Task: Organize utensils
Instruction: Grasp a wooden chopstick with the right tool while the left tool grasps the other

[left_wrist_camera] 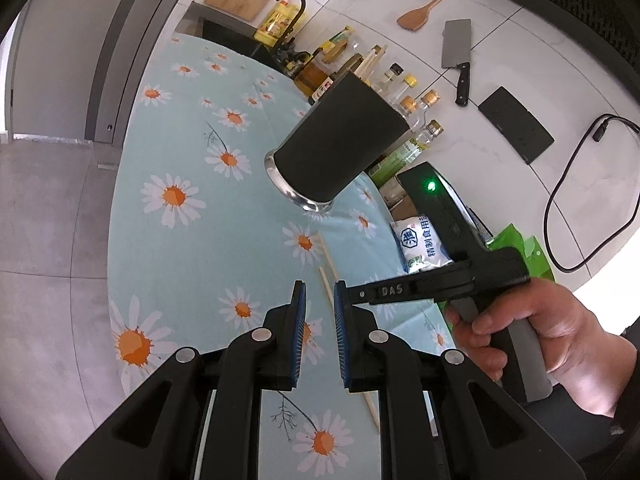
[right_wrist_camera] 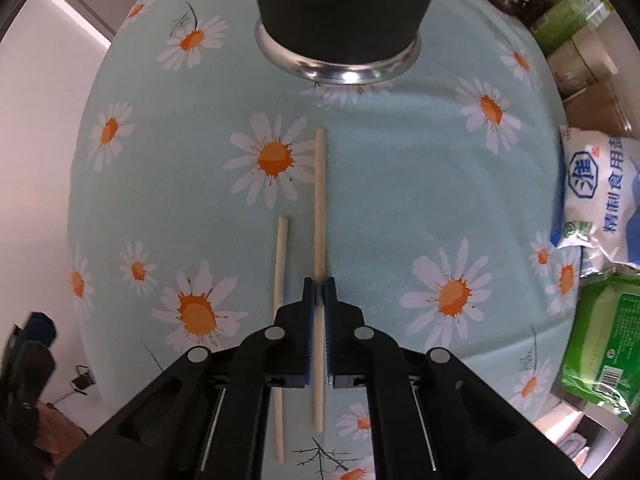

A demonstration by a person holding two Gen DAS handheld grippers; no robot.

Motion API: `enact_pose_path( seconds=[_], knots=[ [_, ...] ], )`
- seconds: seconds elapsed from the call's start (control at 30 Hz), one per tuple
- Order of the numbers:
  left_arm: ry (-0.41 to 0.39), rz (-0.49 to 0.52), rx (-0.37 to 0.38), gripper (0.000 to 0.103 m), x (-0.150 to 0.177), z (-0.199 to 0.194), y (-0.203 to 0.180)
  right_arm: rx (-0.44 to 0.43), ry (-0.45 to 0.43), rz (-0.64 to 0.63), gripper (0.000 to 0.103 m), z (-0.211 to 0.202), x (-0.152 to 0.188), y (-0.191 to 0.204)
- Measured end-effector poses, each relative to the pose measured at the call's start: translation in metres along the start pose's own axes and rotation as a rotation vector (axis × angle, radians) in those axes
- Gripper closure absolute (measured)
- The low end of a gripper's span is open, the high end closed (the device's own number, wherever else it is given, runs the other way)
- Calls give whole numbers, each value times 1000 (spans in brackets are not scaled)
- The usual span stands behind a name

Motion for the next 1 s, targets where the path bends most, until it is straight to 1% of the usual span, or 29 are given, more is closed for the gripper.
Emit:
enact_pose_path(
  seconds=[0.23, 0.37, 0.5, 0.63, 0.73, 0.83, 0.9, 0.93, 1.0],
  knots=[
    [44, 16, -8, 90, 8, 12, -10, -94, 26, 34, 97, 1, -8, -5],
    [79, 31, -29, 90, 12, 21, -20, -123, -3, 35, 97, -9, -12, -17],
    [111, 45, -59, 89, 16, 33, -31, -193, -3, 26, 97, -19, -7, -35],
    [158, 42, -118, 90, 23, 50, -39, -258, -4, 12, 97, -27, -5, -53],
    [208, 26, -166, 89, 31, 66, -42, -307, -13, -11, 97, -35, -3, -64],
    [244, 23, -214, 89, 35, 79, -47, -344, -23, -34, 97, -49, 7, -75],
    [268, 23, -252, 79, 38, 86, -49, -369, -27, -47, 97, -52, 12, -82],
    [279, 22, -267, 79, 39, 89, -50, -379, -30, -56, 97, -56, 13, -83],
    [301, 23, -331, 79, 42, 97, -49, -404, -31, -67, 97, -59, 17, -91]
  ],
)
Point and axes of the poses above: each gripper's, at about its wrist camera, not at the fingertips, and z roughly the way its jaws point, y to its left, x to its underside, the point moved 9 cm from there along z, roughly the way its jaws point, and after that the axes turned 8 degrees about z, right-handed, at the moved point
